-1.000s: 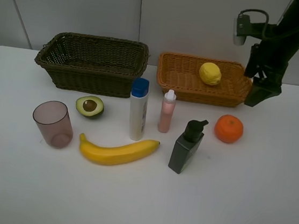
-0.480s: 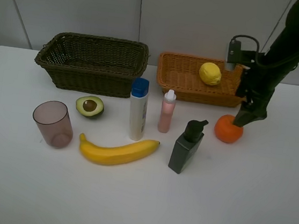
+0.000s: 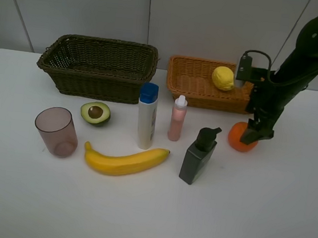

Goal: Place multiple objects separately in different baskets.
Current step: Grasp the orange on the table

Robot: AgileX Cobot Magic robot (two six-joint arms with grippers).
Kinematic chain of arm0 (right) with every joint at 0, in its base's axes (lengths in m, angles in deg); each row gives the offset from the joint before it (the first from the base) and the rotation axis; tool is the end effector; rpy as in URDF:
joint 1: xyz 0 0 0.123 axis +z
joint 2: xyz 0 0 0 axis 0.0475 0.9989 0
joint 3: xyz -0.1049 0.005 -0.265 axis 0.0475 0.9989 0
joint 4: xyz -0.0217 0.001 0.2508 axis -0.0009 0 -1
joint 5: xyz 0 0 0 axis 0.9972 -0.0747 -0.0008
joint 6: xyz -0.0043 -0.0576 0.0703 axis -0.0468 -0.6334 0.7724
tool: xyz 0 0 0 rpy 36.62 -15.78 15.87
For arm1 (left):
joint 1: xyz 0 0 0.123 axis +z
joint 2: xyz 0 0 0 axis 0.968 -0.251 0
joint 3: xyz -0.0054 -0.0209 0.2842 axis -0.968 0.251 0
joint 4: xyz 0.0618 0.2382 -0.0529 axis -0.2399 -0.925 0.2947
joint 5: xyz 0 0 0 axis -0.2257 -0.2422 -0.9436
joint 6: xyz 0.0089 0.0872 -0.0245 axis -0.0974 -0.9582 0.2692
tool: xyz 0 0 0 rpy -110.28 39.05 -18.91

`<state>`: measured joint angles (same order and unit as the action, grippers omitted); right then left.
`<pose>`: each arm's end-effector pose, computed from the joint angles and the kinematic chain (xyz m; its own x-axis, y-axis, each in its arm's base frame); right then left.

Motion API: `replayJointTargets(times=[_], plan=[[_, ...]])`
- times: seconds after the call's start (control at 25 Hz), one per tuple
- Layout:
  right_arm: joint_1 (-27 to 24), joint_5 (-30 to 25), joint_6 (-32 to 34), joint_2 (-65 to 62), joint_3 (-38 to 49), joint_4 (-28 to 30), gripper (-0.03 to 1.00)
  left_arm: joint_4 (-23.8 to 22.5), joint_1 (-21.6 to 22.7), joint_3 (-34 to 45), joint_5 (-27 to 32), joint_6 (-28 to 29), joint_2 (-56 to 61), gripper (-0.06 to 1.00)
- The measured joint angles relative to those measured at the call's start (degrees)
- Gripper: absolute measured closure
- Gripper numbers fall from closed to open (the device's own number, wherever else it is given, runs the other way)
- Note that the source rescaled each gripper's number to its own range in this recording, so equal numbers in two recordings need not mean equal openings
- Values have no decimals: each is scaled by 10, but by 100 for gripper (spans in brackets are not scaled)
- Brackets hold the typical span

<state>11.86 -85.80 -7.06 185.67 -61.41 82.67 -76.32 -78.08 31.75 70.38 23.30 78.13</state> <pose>0.3594 0.0645 0.1636 -0.2128 -0.9685 -0.1290 -0.9654 0.2287 -0.1249 0.0017 -0.0066 0.2531 -0.5292 0.0910 -0.8436 0.1409 0.9898 0.0184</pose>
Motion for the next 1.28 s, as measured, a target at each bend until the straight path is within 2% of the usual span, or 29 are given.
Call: replayJointTargets(times=[0.64,1.28], plan=[[0,38,20,56,2,-3,-3,0,0,0,0,0,0,-5],[0,42,29,58,4,0,-3,0,0,0,0,0,0,-5]])
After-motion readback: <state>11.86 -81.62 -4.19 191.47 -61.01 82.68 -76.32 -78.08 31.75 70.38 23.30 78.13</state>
